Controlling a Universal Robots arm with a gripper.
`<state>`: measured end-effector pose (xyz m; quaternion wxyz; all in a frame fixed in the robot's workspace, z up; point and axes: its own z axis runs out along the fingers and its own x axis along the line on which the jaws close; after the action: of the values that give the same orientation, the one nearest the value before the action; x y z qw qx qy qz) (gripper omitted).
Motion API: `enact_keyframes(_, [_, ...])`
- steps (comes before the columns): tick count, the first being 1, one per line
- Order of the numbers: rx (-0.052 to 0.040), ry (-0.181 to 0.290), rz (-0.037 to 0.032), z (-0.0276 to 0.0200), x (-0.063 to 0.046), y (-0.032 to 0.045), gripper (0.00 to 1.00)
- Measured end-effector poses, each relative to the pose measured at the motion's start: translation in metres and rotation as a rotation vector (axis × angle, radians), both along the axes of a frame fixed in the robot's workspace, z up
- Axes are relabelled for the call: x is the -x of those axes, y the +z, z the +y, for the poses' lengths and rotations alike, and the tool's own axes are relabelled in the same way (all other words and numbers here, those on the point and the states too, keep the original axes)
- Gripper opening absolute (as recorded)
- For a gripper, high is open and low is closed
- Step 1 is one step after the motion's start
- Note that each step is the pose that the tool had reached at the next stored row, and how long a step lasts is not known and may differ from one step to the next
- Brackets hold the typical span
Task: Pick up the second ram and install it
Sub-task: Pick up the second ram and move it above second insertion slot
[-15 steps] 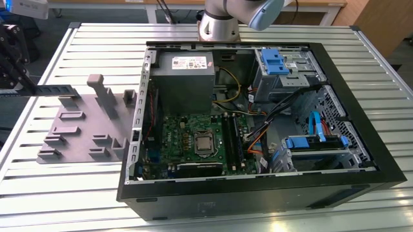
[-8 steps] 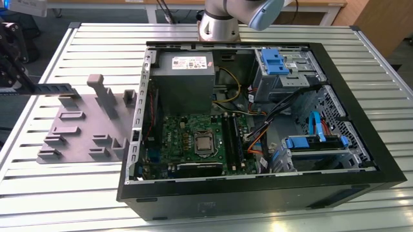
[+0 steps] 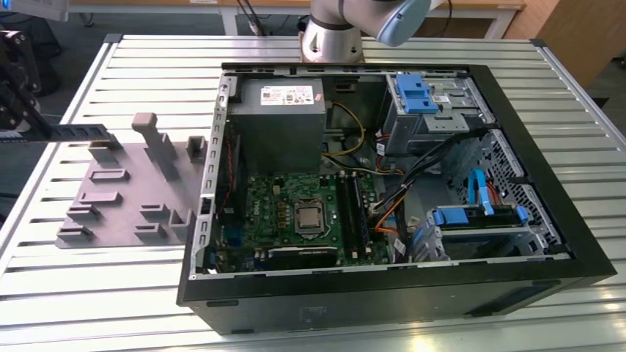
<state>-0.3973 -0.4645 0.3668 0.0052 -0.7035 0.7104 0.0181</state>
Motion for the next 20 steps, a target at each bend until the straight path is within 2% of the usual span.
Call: enact_keyframes(20, [-0.0001,0.0,0.0,0.0,0.0,0.0116,0.14])
